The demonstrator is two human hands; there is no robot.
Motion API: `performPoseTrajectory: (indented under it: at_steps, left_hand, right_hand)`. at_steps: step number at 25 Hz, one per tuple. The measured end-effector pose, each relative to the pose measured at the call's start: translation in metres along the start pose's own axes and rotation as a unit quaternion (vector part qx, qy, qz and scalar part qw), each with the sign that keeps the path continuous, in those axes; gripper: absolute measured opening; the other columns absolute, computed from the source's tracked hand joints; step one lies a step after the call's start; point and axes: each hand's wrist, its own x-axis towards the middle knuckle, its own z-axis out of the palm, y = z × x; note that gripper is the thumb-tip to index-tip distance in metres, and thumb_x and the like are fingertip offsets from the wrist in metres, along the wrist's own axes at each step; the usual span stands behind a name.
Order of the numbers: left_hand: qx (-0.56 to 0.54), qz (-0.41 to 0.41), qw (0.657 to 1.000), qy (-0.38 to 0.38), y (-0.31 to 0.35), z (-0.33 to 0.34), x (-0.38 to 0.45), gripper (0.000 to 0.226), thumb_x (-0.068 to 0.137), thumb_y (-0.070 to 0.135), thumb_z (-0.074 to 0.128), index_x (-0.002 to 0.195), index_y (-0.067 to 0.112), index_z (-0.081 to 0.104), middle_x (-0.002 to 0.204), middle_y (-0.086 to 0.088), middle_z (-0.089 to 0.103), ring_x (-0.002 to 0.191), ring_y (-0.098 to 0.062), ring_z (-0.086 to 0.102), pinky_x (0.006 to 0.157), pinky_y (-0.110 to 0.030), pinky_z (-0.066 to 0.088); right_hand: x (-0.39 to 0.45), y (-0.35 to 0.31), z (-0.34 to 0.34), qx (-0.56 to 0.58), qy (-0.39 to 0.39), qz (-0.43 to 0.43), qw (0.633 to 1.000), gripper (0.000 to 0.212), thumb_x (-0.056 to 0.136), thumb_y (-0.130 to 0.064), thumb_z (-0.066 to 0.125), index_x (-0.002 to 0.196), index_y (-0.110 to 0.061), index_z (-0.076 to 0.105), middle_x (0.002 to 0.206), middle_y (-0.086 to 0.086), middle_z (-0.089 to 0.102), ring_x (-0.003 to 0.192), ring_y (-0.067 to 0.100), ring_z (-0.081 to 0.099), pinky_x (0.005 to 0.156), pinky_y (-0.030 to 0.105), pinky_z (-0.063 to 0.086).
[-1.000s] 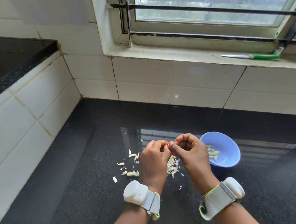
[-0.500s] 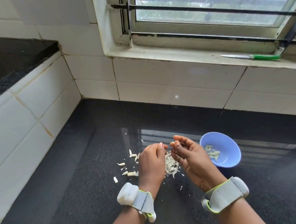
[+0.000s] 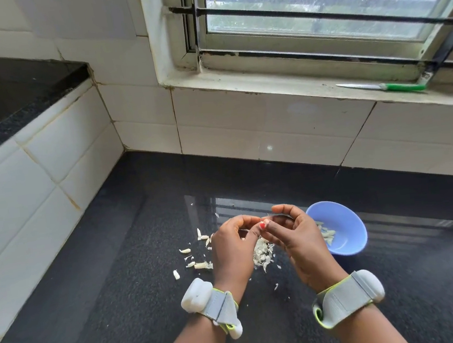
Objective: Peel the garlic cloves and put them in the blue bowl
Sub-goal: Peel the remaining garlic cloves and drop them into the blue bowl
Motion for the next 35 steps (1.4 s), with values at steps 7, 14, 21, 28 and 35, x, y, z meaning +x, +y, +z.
performPoseTrajectory:
  at_steps: [7,14,21,28,35]
  left_hand:
    - [0.006,-0.011,0.999,0.036,-0.010,-0.001,0.002,0.006,0.085,0.017,0.068,0.080,0.019,0.069,0.078,0.006,0.068,0.073,-0.004,0.062,0.068,-0.024,0.050]
    - [0.083,0.125,0.982,0.118,-0.008,-0.002,-0.001,0.006,0.084,0.008,0.067,0.080,0.013,0.066,0.080,0.004,0.062,0.072,-0.005,0.051,0.063,-0.011,0.039]
    - [0.121,0.165,0.972,0.116,-0.014,0.001,0.000,0.006,0.083,0.017,0.062,0.081,0.014,0.066,0.080,0.004,0.063,0.072,-0.014,0.059,0.064,-0.029,0.046]
    - [-0.158,-0.084,0.984,0.001,-0.012,0.000,0.005,0.008,0.089,0.015,0.063,0.085,0.011,0.069,0.079,-0.002,0.071,0.069,-0.006,0.062,0.064,-0.021,0.048]
    - [-0.409,-0.288,0.863,-0.069,0.008,-0.004,0.002,0.012,0.093,0.015,0.054,0.086,0.010,0.062,0.069,0.001,0.062,0.059,-0.005,0.055,0.049,-0.014,0.037]
  right_hand:
    - [-0.006,-0.001,0.006,-0.109,-0.009,-0.051,0.993,0.029,0.082,-0.001,0.074,0.104,-0.010,0.057,0.087,0.015,0.074,0.086,0.026,0.073,0.073,0.031,0.058]
    - [-0.014,-0.006,0.014,-0.249,0.011,-0.149,0.957,0.031,0.080,-0.010,0.078,0.097,-0.023,0.055,0.081,0.000,0.074,0.077,0.011,0.072,0.073,0.029,0.059]
    - [-0.012,-0.003,0.021,-0.291,0.059,-0.186,0.937,0.035,0.081,-0.005,0.073,0.089,-0.025,0.046,0.072,-0.003,0.070,0.066,0.004,0.067,0.064,0.018,0.053]
    - [-0.005,-0.002,0.021,-0.108,0.051,-0.042,0.992,0.035,0.082,0.000,0.072,0.102,-0.015,0.048,0.079,0.009,0.072,0.075,0.020,0.072,0.069,0.030,0.057]
    - [-0.003,0.001,0.015,-0.008,0.048,0.023,0.999,0.026,0.085,0.007,0.066,0.099,-0.009,0.052,0.084,0.017,0.071,0.072,0.020,0.070,0.070,0.030,0.059]
